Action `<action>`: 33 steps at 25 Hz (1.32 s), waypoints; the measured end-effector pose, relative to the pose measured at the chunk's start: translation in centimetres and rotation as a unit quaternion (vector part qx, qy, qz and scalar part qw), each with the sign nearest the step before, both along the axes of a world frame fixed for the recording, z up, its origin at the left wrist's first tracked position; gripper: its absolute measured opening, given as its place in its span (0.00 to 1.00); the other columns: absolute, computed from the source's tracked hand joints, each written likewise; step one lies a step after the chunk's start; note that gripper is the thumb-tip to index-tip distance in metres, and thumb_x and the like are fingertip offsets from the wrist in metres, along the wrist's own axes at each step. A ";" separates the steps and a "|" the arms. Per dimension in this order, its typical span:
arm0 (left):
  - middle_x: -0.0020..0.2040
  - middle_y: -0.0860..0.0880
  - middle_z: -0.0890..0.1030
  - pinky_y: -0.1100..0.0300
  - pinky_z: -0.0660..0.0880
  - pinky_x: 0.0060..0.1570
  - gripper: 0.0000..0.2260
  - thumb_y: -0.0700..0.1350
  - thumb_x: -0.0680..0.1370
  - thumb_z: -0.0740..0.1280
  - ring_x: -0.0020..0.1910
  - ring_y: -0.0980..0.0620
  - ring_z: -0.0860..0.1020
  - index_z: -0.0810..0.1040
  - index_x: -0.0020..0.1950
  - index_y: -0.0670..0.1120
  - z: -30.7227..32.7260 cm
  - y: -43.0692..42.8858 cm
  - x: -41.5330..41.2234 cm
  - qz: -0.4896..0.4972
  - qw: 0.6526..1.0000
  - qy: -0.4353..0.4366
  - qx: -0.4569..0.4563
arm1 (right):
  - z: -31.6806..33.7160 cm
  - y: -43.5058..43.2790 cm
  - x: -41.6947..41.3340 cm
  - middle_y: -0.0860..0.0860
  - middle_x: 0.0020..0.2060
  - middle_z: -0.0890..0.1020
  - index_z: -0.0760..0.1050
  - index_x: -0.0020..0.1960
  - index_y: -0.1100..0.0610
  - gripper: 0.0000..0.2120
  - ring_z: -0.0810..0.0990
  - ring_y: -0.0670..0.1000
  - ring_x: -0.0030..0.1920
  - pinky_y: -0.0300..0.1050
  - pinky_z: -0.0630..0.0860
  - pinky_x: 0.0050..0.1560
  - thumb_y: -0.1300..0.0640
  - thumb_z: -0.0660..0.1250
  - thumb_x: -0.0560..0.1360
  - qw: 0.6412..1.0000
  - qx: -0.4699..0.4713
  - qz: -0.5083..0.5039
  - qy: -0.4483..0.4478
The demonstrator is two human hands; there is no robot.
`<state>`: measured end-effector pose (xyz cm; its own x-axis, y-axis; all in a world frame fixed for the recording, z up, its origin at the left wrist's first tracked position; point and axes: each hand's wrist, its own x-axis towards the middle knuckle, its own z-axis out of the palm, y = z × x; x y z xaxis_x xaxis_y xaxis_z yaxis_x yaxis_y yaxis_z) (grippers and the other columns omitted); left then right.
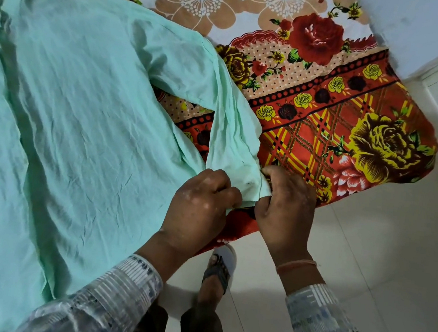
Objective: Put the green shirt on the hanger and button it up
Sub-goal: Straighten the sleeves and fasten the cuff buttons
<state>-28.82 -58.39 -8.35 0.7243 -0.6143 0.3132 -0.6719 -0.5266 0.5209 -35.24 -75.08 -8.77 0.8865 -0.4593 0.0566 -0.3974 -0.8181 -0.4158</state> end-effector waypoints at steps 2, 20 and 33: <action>0.40 0.44 0.80 0.51 0.79 0.32 0.11 0.33 0.72 0.67 0.38 0.44 0.81 0.88 0.43 0.44 -0.3 -0.4 -0.7 -0.025 0.999 0.024 0.019 | -0.5 -0.8 -0.5 0.54 0.48 0.85 0.78 0.63 0.54 0.22 0.79 0.60 0.53 0.58 0.74 0.57 0.65 0.71 0.70 0.999 -0.022 0.005 0.040; 0.44 0.55 0.84 0.67 0.72 0.42 0.06 0.46 0.77 0.76 0.40 0.54 0.81 0.87 0.53 0.52 4.4 7.6 1.9 0.247 0.937 0.200 -0.141 | 5.4 9.6 4.8 0.53 0.62 0.82 0.82 0.63 0.58 0.18 0.78 0.55 0.65 0.55 0.75 0.67 0.60 0.69 0.74 0.970 0.108 0.181 -0.119; 0.47 0.53 0.85 0.56 0.79 0.47 0.10 0.41 0.76 0.74 0.41 0.56 0.81 0.86 0.56 0.50 2.9 44.9 -9.5 0.588 0.783 0.171 -0.111 | 2.6 45.8 0.5 0.53 0.62 0.81 0.81 0.65 0.58 0.19 0.81 0.55 0.63 0.51 0.78 0.66 0.57 0.72 0.76 0.883 0.218 0.415 0.012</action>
<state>-38.32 -13.50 -5.43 0.8122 0.5831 -0.0172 0.4080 -0.5468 0.7311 -34.75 -29.27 -6.12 0.9264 0.3765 0.0108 0.2511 -0.5960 -0.7627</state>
